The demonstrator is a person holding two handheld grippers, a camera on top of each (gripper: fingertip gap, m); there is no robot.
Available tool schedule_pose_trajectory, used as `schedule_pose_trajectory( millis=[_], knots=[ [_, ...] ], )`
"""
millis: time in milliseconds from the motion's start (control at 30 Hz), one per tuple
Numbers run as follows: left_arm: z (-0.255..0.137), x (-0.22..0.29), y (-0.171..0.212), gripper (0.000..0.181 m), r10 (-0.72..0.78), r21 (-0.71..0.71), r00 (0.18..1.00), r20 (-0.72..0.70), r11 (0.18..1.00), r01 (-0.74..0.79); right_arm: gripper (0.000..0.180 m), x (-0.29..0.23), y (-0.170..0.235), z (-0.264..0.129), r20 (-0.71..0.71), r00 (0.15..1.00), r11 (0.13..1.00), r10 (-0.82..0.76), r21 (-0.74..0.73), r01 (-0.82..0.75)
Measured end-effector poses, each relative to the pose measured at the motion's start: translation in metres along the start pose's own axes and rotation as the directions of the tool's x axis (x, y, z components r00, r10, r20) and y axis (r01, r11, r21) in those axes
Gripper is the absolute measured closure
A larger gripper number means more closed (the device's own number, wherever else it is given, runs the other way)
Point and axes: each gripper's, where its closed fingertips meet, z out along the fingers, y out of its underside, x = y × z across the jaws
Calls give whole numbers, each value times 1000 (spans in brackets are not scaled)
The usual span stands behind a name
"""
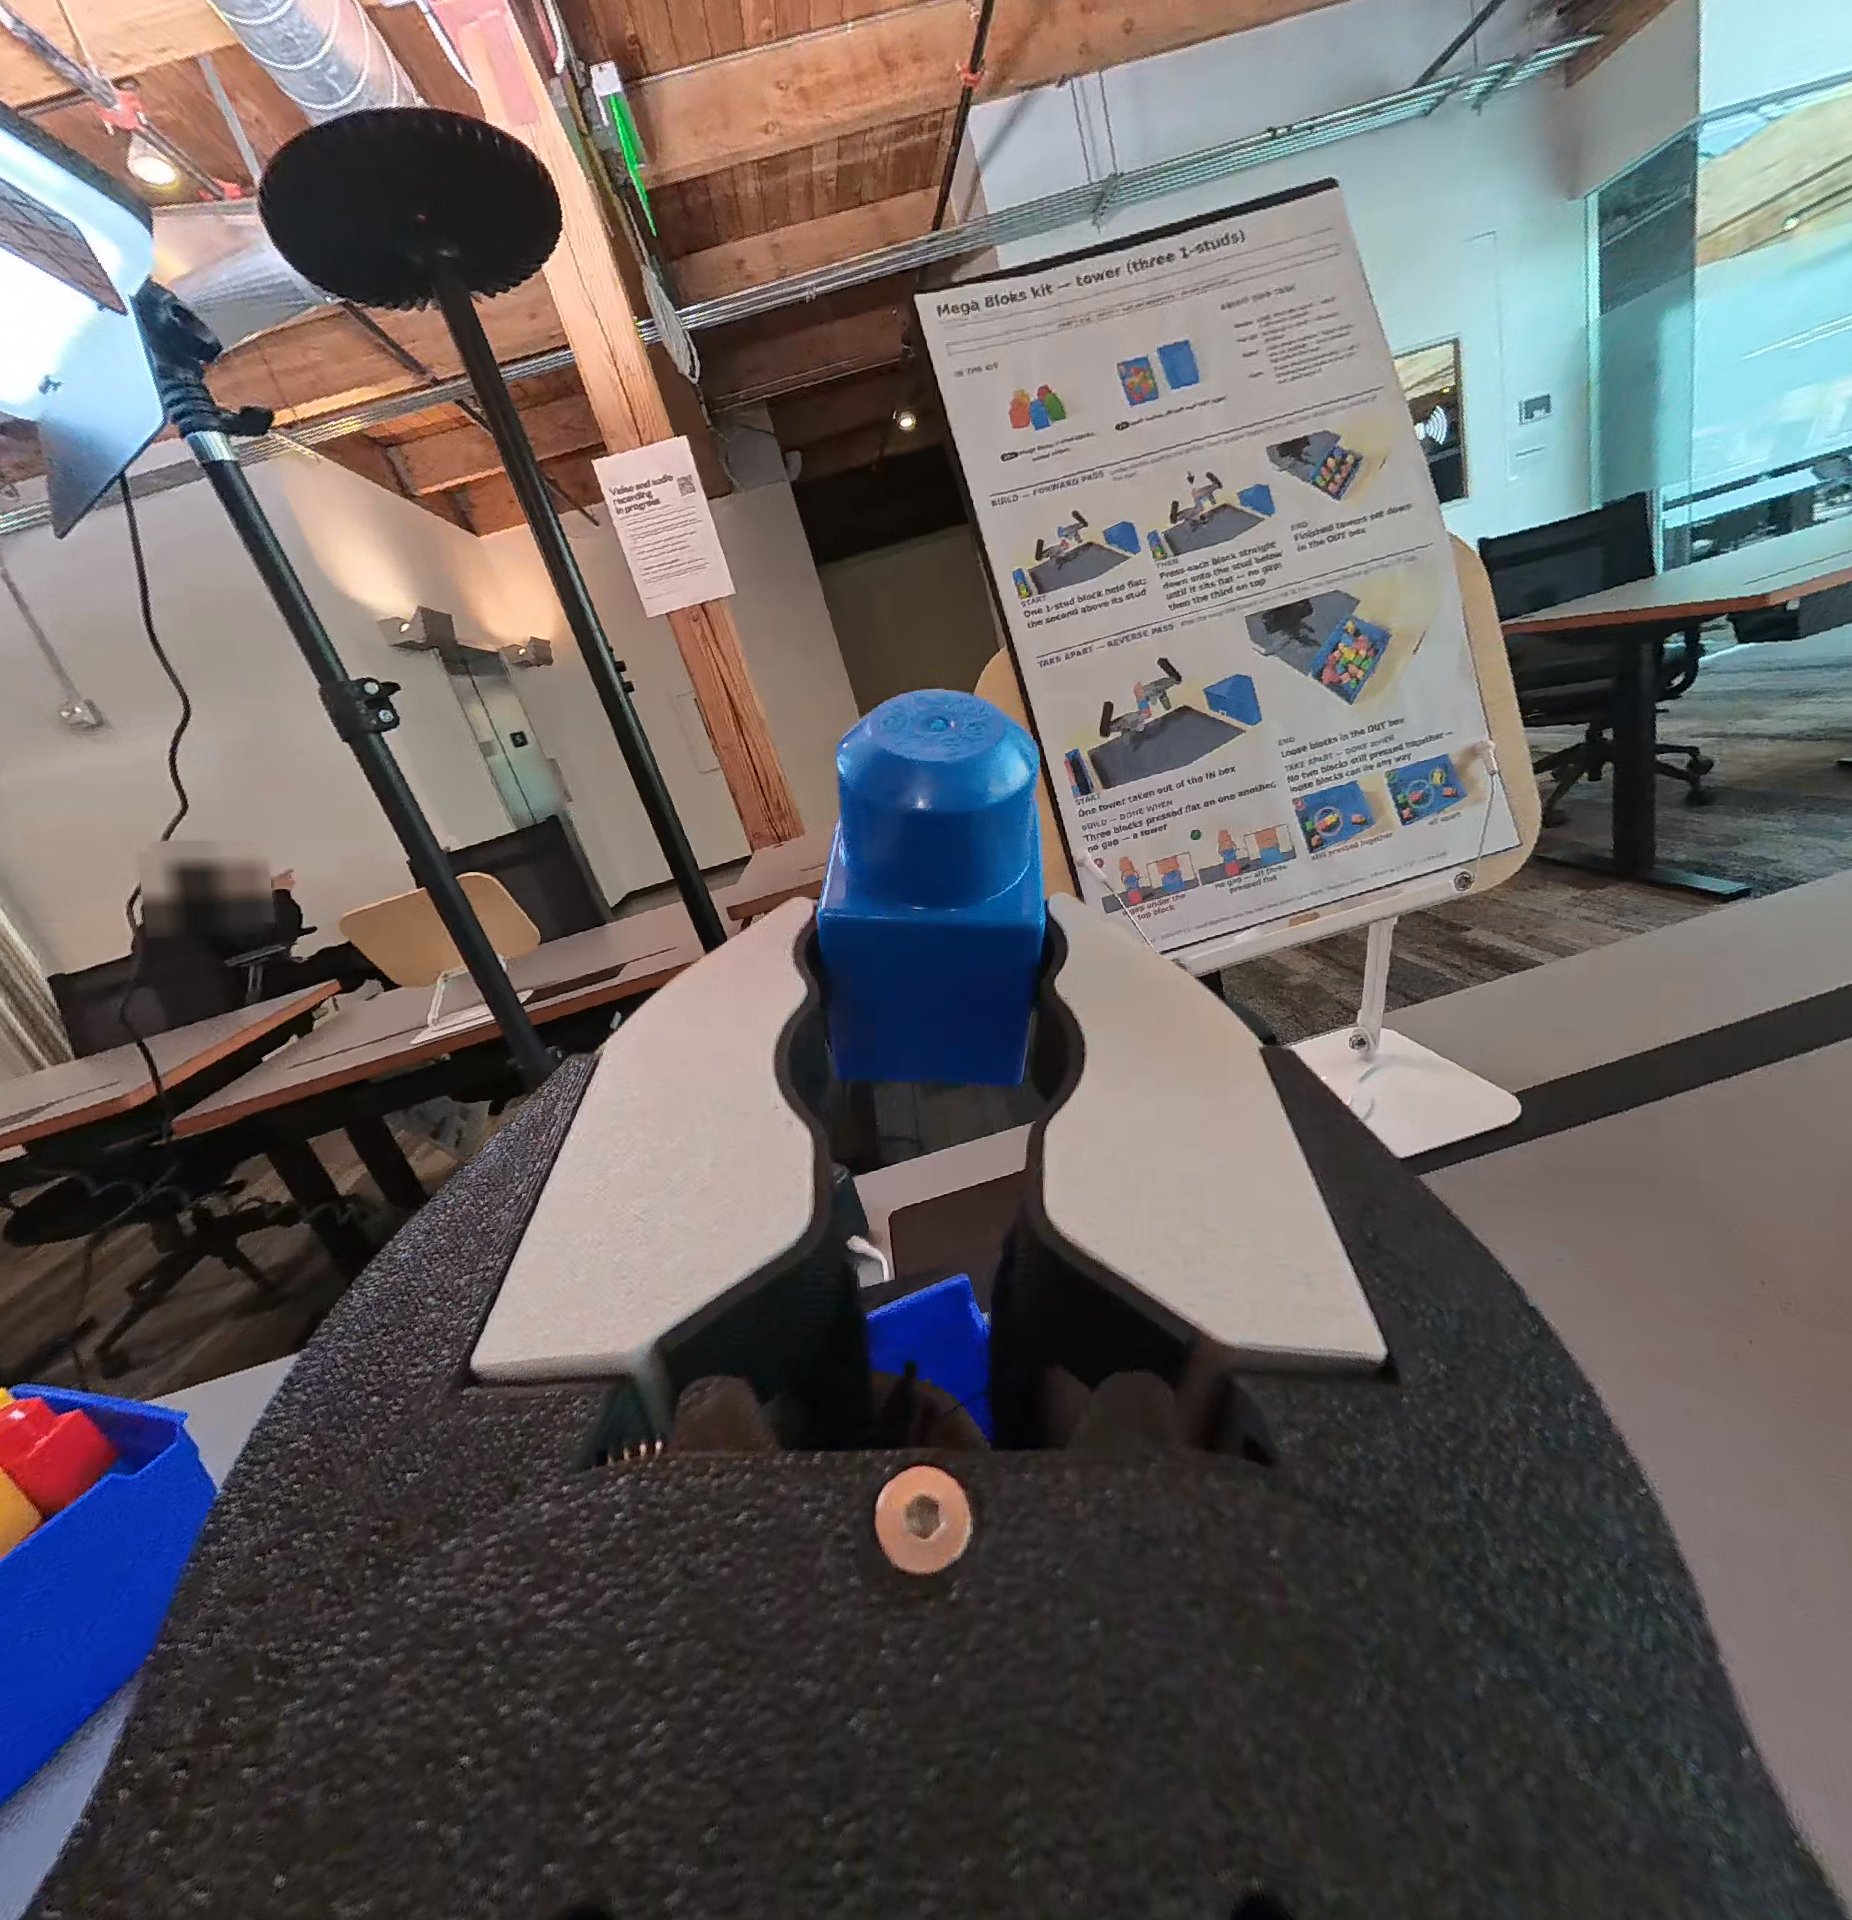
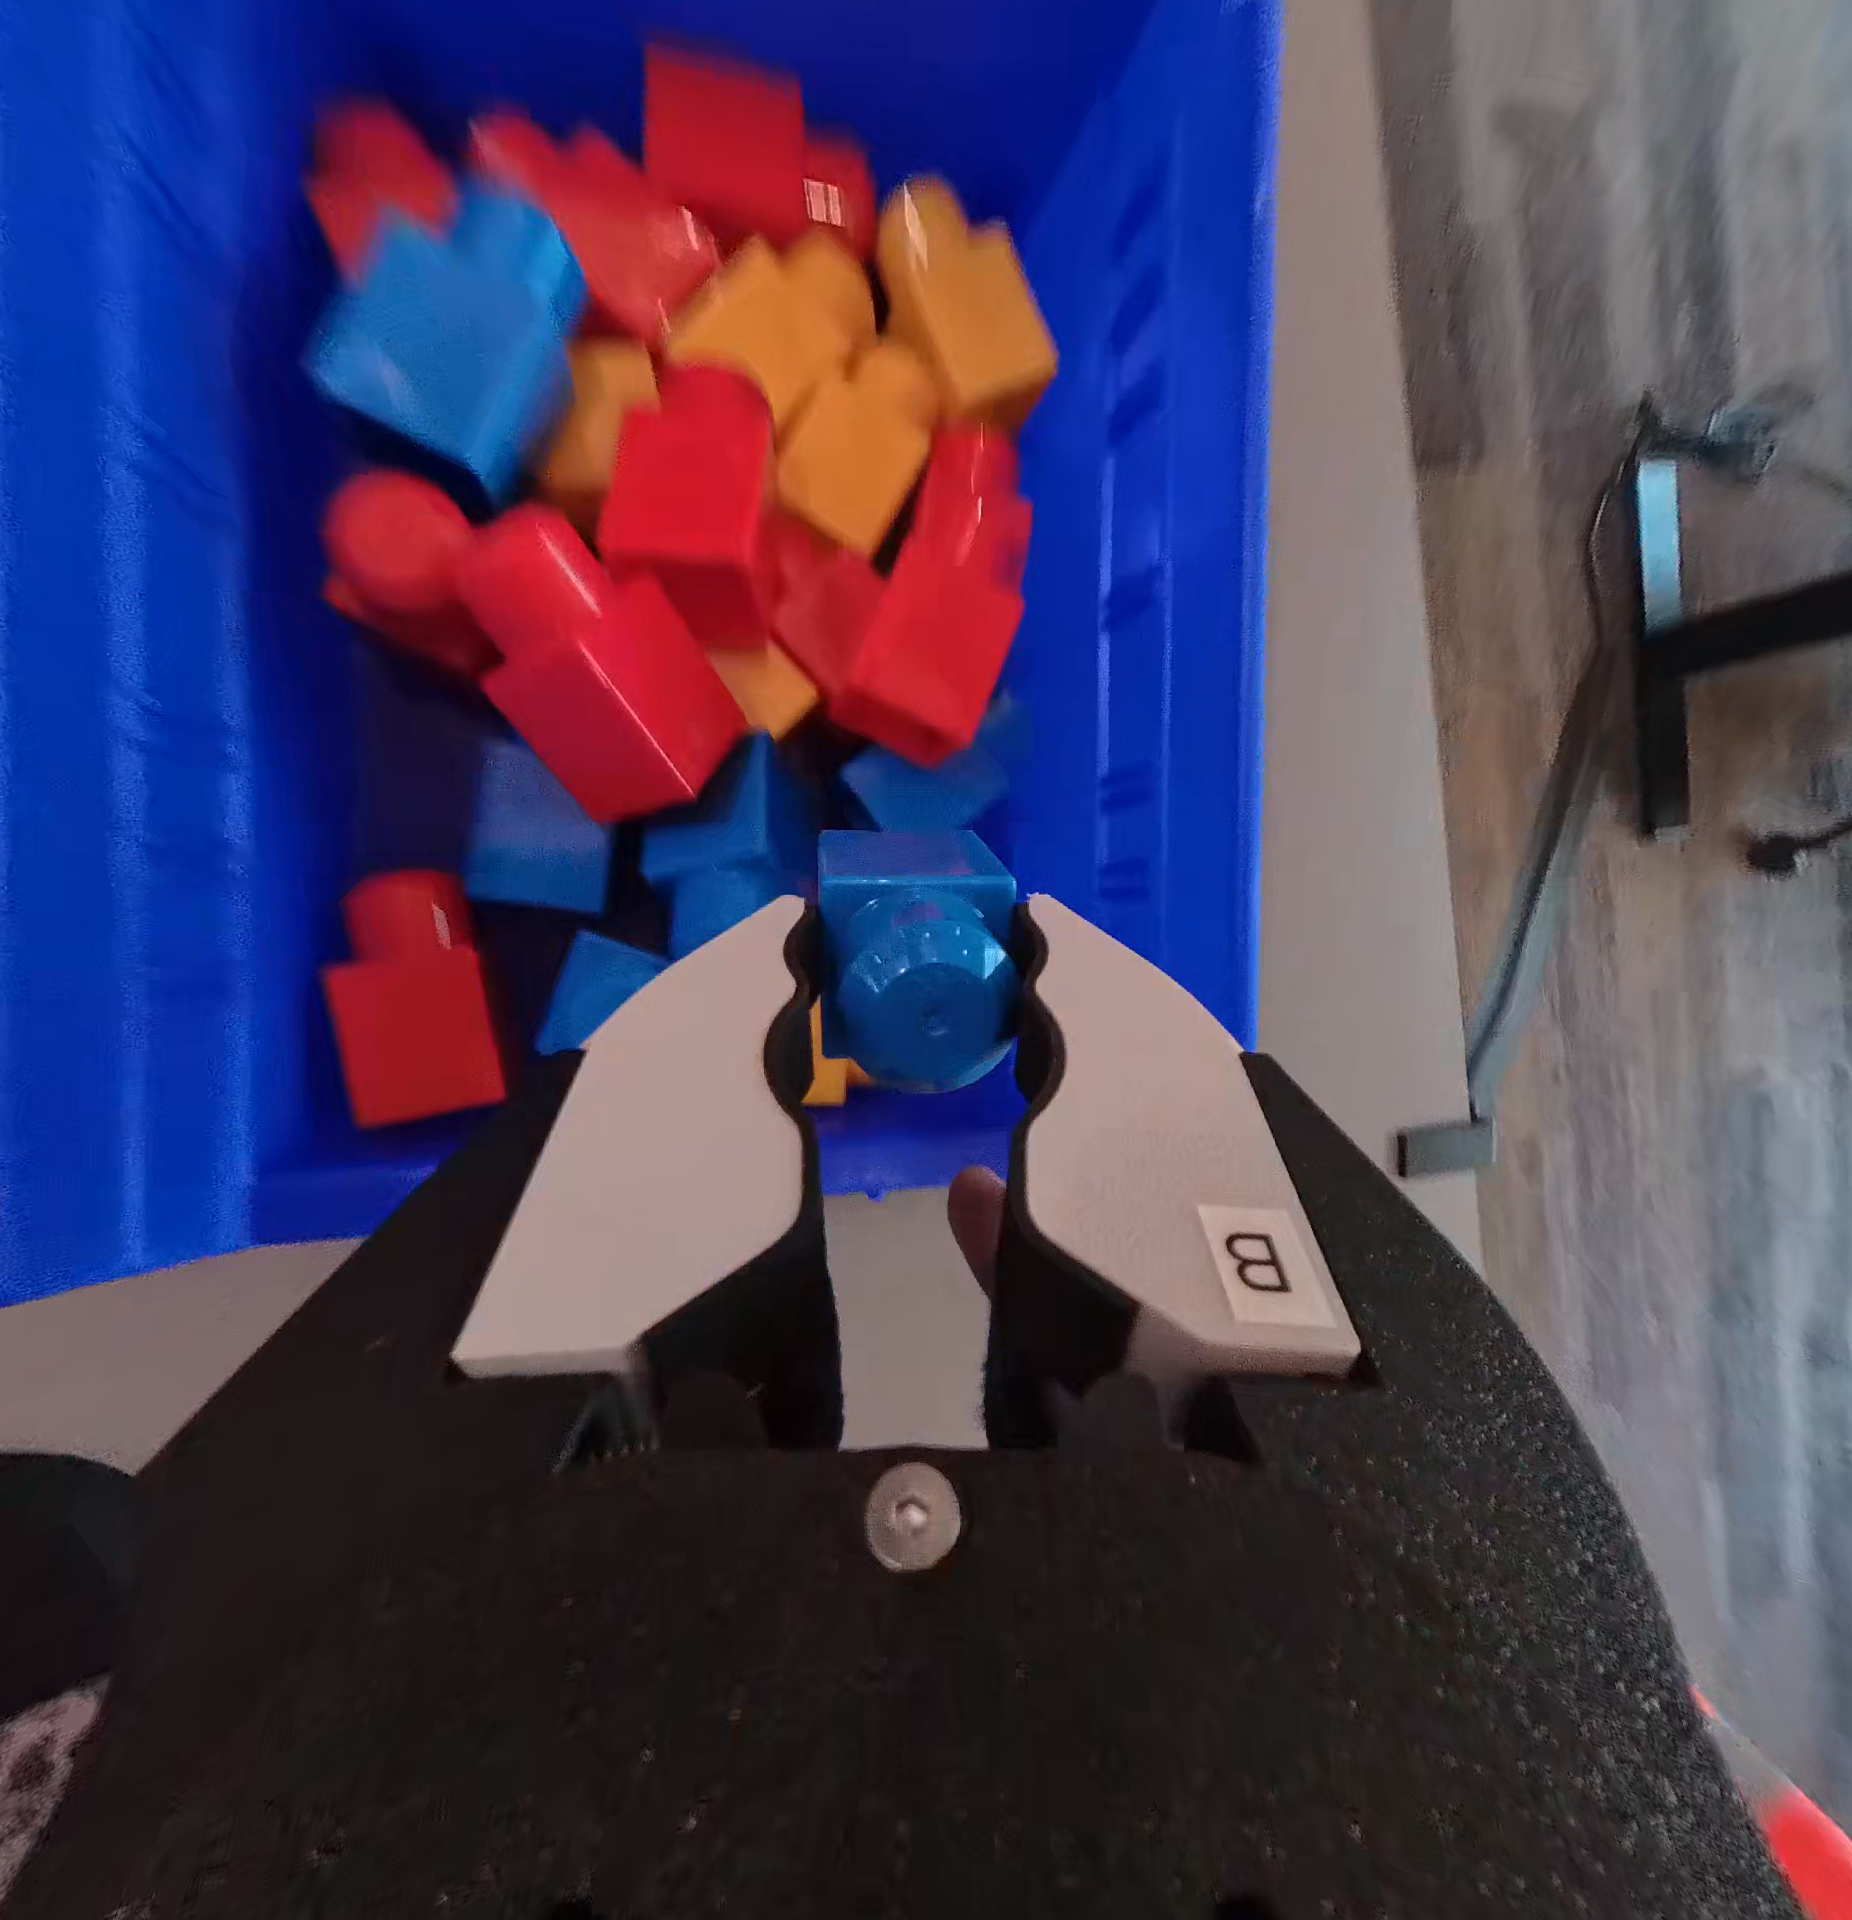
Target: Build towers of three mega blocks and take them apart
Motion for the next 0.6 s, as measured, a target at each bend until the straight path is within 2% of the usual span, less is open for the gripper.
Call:
schedule_pose_trajectory(
  millis=[67, 133, 200, 367, 433, 500, 567, 600],
  knots=[
    [0, 3, -2, 145, 0, 12, 1000, -13, 1000, 1, 145, 0, 17, 13, -9, 999, 991, -47, -125, 46],
    [1, 5, -2, 145, -10, 11, 1000, -28, 1000, 11, 145, -7, 26, 20, 31, 997, 982, -64, -175, 68],
    [1, 7, -2, 145, -13, 13, 999, -40, 1000, 13, 143, -3, 29, 22, 11, 999, 978, -49, -202, 50],
    [2, 22, -5, 145, -56, 27, 990, -130, 998, 60, 128, 1, 14, 15, -23, 999, 991, -26, -134, 23],
    [2, 33, -10, 145, -102, 43, 977, -189, 993, 112, 127, 1, -5, 4, -39, 999, 999, -21, -29, 20],
    [3, 49, -18, 145, -203, 55, 936, -288, 972, 228, 127, -4, -37, -19, -54, 998, 989, -31, 144, 38],
    [3, 69, -32, 145, -371, 46, 822, -433, 901, 432, 125, -21, -78, -56, -69, 992, 917, -102, 379, 121],
    [2, 79, -42, 145, -453, 33, 727, -516, 838, 545, 123, -38, -100, -81, -65, 986, 841, -154, 516, 165]
  ],
)
